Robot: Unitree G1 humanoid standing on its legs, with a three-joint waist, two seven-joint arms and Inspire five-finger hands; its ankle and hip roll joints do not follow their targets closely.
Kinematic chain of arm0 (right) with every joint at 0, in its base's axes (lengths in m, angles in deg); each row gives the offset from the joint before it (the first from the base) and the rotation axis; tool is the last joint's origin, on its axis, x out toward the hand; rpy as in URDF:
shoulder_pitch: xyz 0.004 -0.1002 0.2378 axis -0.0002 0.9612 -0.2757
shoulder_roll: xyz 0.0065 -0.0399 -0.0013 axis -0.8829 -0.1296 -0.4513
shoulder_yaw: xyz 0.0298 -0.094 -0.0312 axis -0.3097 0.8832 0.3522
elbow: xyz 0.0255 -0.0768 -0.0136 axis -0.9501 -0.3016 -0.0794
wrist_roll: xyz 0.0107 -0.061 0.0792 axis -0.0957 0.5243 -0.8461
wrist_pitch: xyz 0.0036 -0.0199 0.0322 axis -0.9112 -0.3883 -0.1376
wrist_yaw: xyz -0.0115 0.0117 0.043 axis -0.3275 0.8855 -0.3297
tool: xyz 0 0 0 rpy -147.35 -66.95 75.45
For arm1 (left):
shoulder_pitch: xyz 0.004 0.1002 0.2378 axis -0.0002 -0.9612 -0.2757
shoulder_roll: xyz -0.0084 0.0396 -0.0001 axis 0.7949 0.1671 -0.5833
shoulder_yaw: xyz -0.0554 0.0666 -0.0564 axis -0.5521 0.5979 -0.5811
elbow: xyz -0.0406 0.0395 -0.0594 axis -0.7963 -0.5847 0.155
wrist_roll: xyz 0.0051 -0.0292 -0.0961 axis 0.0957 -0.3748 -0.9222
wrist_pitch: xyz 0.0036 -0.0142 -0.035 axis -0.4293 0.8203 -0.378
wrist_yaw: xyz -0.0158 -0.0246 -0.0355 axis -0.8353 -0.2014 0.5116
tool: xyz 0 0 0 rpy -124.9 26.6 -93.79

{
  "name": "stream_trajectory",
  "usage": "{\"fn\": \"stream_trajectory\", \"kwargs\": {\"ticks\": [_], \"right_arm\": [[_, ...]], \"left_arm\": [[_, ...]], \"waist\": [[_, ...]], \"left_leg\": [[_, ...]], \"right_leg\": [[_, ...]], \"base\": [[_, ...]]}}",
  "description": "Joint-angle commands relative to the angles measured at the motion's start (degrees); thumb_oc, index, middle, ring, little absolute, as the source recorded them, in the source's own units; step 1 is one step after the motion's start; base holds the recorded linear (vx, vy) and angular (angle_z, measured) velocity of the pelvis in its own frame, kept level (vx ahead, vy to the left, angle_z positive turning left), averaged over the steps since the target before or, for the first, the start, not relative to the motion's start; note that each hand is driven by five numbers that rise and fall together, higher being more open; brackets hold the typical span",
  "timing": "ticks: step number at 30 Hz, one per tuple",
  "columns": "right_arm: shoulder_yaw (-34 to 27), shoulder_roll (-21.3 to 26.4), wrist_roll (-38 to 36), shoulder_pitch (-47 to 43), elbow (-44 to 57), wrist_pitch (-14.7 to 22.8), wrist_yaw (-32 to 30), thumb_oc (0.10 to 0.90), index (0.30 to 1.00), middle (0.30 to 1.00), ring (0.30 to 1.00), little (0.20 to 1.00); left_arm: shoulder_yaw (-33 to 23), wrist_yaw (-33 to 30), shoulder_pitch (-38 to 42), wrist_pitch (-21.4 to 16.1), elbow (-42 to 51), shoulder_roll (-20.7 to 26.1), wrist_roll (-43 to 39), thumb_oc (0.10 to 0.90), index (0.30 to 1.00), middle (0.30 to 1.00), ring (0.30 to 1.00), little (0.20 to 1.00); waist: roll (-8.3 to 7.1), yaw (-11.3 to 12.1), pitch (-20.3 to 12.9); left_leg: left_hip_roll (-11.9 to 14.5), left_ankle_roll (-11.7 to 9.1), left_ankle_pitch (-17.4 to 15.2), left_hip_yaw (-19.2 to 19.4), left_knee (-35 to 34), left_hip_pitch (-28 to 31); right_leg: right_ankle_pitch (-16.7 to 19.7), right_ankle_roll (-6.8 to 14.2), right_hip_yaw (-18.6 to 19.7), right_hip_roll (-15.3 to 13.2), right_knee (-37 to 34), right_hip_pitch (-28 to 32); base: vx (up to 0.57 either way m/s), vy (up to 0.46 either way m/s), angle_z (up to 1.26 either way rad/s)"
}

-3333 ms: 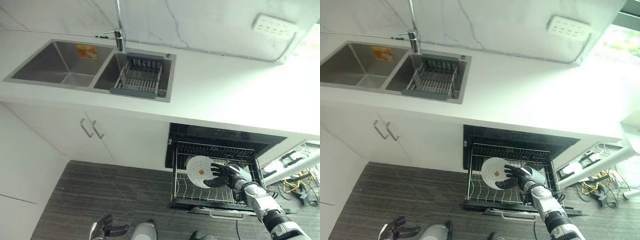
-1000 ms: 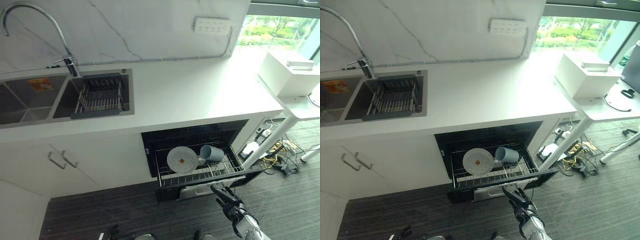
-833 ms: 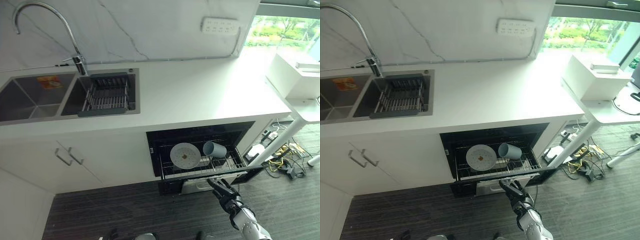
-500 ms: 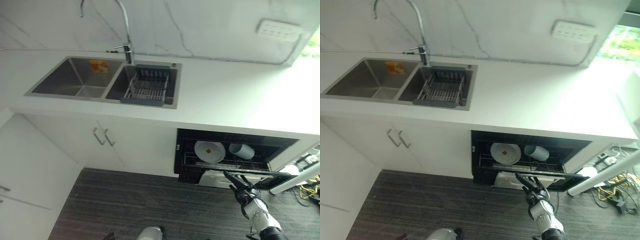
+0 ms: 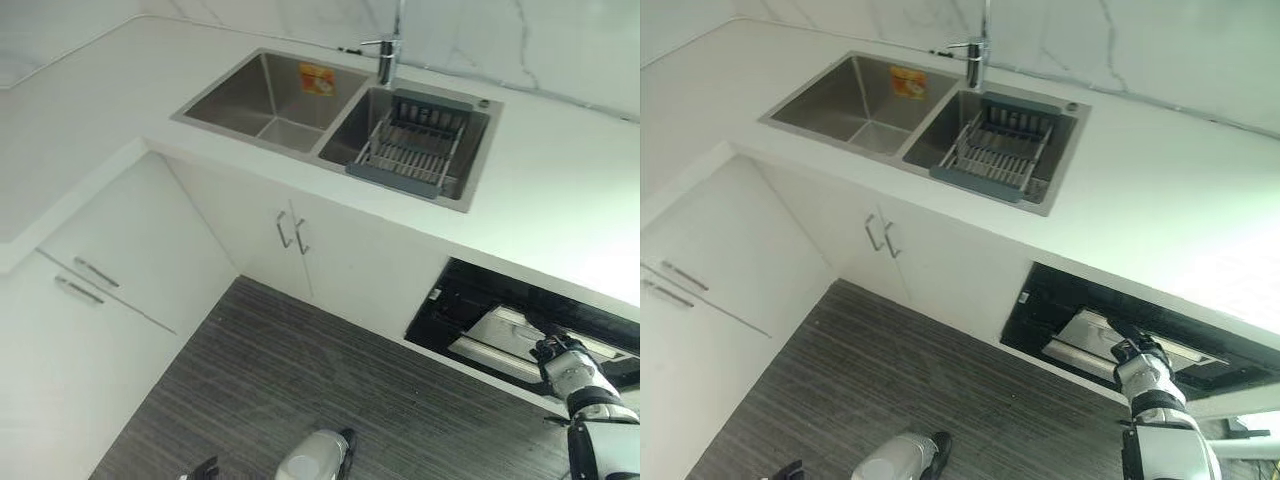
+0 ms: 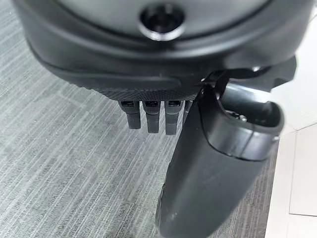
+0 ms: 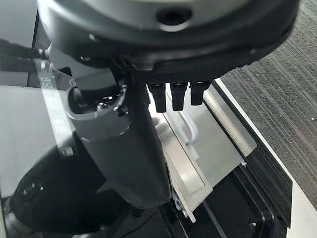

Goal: Place the dishes in the dishwasher.

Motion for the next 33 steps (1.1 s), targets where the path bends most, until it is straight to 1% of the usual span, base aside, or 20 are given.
{"fn": "stream_trajectory", "kwargs": {"ticks": [1,4,7,9,10,14,16,18,21,22,23,24,26,27,29,31,33], "right_arm": [[6.0,5.1,5.0,-16.3,7.0,7.5,7.4,0.8,0.9,0.9,0.9,0.9],[6.4,6.2,6.4,-17.3,6.1,7.7,7.7,0.8,0.9,0.9,0.9,0.9],[6.7,6.5,7.7,-16.9,6.5,6.3,9.2,0.8,0.9,0.9,0.9,0.9],[7.0,5.8,7.8,-15.7,7.0,5.6,10.3,0.8,0.9,0.9,0.9,0.9],[6.9,5.3,8.1,-14.8,7.5,5.4,11.9,0.8,0.9,0.9,0.9,0.9],[7.4,2.9,7.9,-11.6,10.6,6.2,14.6,0.8,0.9,0.9,0.9,0.9],[7.3,1.2,6.3,-9.1,13.4,6.5,15.2,0.8,0.9,0.9,0.9,0.9],[7.1,-1.4,4.2,-6.1,16.9,7.1,16.0,0.8,0.9,0.9,0.9,0.9],[7.6,-4.9,3.9,-1.0,22.9,7.9,17.2,0.8,0.9,0.9,0.9,0.9],[8.5,-7.5,4.5,3.6,28.6,8.4,18.0,0.8,0.9,0.9,0.9,0.9],[8.9,-8.5,4.9,5.7,30.8,9.1,18.6,0.8,0.9,0.9,0.9,0.9],[9.0,-10.4,5.7,10.6,34.9,9.5,20.9,0.8,0.9,0.9,0.9,0.9],[8.9,-10.7,6.0,11.6,35.7,9.5,21.5,0.8,0.9,0.9,0.9,0.9],[9.4,-11.6,7.6,13.5,37.1,9.6,22.3,0.8,0.9,0.9,0.9,0.9],[9.9,-12.3,9.4,15.2,38.1,10.1,22.9,0.8,0.9,0.9,0.9,0.9],[10.7,-12.9,12.5,17.2,39.4,9.6,24.1,0.8,0.9,0.9,0.9,0.9],[11.9,-13.5,14.7,19.0,39.7,9.1,25.2,0.8,0.9,0.9,0.9,0.9]], "left_arm": [[1.7,0.3,1.3,-2.4,1.8,5.9,1.3,0.8,0.9,0.9,0.9,0.9],[1.4,0.8,1.3,-2.3,1.8,6.4,1.4,0.8,0.9,0.9,0.9,0.9],[1.1,1.5,1.2,-2.0,2.0,6.6,1.9,0.8,0.9,0.9,0.9,0.9],[1.1,1.7,1.3,-1.6,2.6,6.5,2.5,0.8,0.9,0.9,0.9,0.9],[1.2,1.6,1.2,-1.8,2.7,6.3,2.5,0.8,0.9,0.9,0.9,0.9],[1.2,1.8,1.3,-1.8,3.4,6.1,3.0,0.8,0.9,0.9,0.9,0.9],[1.0,1.6,1.3,-1.5,3.9,6.0,3.0,0.8,0.9,0.9,0.9,0.9],[0.7,1.0,1.4,-1.5,4.4,5.9,2.9,0.8,0.9,0.9,0.9,0.9],[-0.2,0.7,1.2,-1.5,5.2,5.7,2.6,0.8,0.9,0.9,0.9,0.9],[-1.0,0.6,1.0,-1.4,6.6,5.3,2.1,0.8,0.9,0.9,0.9,0.9],[-1.3,0.7,0.7,-1.3,7.0,5.1,1.9,0.8,0.9,0.9,0.9,0.9],[-1.9,0.7,0.4,-1.0,7.8,4.6,1.5,0.8,0.9,0.9,0.9,0.9],[-2.2,0.9,0.4,-1.0,8.0,4.5,1.3,0.8,0.9,0.9,0.9,0.9],[-2.5,1.5,0.6,-1.1,8.3,4.3,0.9,0.8,0.9,0.9,0.9,0.9],[-2.9,2.1,0.9,-1.2,8.5,4.0,0.6,0.8,0.9,0.9,0.9,0.9],[-3.3,3.2,1.3,-0.4,9.6,3.6,-0.9,0.8,0.9,0.9,0.9,0.9],[-3.3,4.0,1.6,0.2,10.2,3.3,-1.2,0.8,0.9,0.9,0.9,0.9]], "waist": [[0.4,4.9,-4.4],[0.43,5.1,-4.5],[0.23,5.1,-4.4],[-0.14,4.8,-4.1],[-0.38,4.5,-4.0],[-1.04,3.5,-3.6],[-1.42,2.8,-3.4],[-1.9,1.7,-3.1],[-2.5,0.2,-2.8],[-2.88,-1.4,-2.5],[-3.1,-2.0,-2.6],[-3.55,-3.5,-2.9],[-3.68,-3.9,-3.0],[-3.89,-4.8,-3.1],[-4.11,-5.7,-3.3],[-4.26,-7.0,-3.6],[-4.34,-7.9,-3.9]], "left_leg": [[5.3,-6.5,-1.1,2.2,-3.8,1.1],[5.2,-6.6,-0.9,2.0,-3.8,1.0],[5.3,-6.6,-0.9,1.9,-3.8,1.1],[5.4,-6.5,-1.0,2.0,-3.8,1.4],[5.6,-6.5,-1.2,2.2,-3.8,1.6],[6.2,-6.4,-1.6,3.1,-3.8,2.1],[6.8,-6.4,-1.9,3.8,-3.8,2.5],[7.4,-6.4,-2.4,4.6,-3.8,2.9],[8.4,-6.4,-3.0,5.8,-3.8,3.5],[9.0,-5.9,-2.1,7.3,-3.8,3.2],[9.2,-5.9,-2.3,7.7,-3.8,3.3],[9.8,-5.9,-2.6,8.7,-3.8,3.5],[10.0,-5.8,-2.7,9.0,-3.8,3.6],[10.2,-5.8,-2.9,9.5,-3.8,3.9],[10.5,-5.8,-3.2,10.1,-3.8,4.1],[10.7,-5.9,-3.5,10.9,-3.8,4.3],[10.7,-5.9,-3.6,11.4,-3.8,4.4]], "right_leg": [[-7.7,0.2,2.3,-1.1,9.4,-2.6],[-7.4,0.2,1.8,-1.3,9.4,-2.4],[-7.0,0.2,1.4,-1.4,9.4,-2.2],[-6.6,0.3,1.5,-1.4,9.4,-2.3],[-6.5,0.4,1.8,-1.4,9.4,-2.4],[-6.2,0.6,2.7,-1.2,9.4,-3.1],[-6.0,0.7,3.3,-1.1,9.4,-3.6],[-5.8,0.9,4.2,-0.9,9.4,-4.4],[-5.8,1.0,5.7,-0.4,9.4,-5.4],[-4.8,0.3,6.0,-0.2,9.4,-6.8],[-4.8,0.3,6.5,0.0,9.4,-7.1],[-5.1,0.4,7.9,0.5,9.4,-8.1],[-5.1,0.4,8.3,0.7,9.4,-8.3],[-5.3,0.5,9.2,1.0,9.4,-8.8],[-5.6,0.4,10.2,1.5,9.4,-9.3],[-6.2,0.2,11.9,2.2,9.4,-10.0],[-6.4,0.1,13.1,2.6,9.4,-10.4]], "base": [[0.02,0.037,0.17],[0.02,0.026,0.14],[0.01,0.009,0.04],[0.0,-0.015,0.01],[0.0,0.0,0.0],[-0.04,-0.037,-0.04],[-0.06,-0.048,-0.13],[-0.08,-0.054,-0.13],[-0.13,-0.051,-0.27],[-0.22,-0.042,-0.44],[-0.28,-0.062,-0.17],[-0.12,-0.055,-0.17],[-0.09,-0.038,-0.29],[-0.09,-0.031,-0.32],[-0.1,-0.021,-0.34],[-0.12,0.015,-0.39],[-0.1,0.048,-0.43]]}}
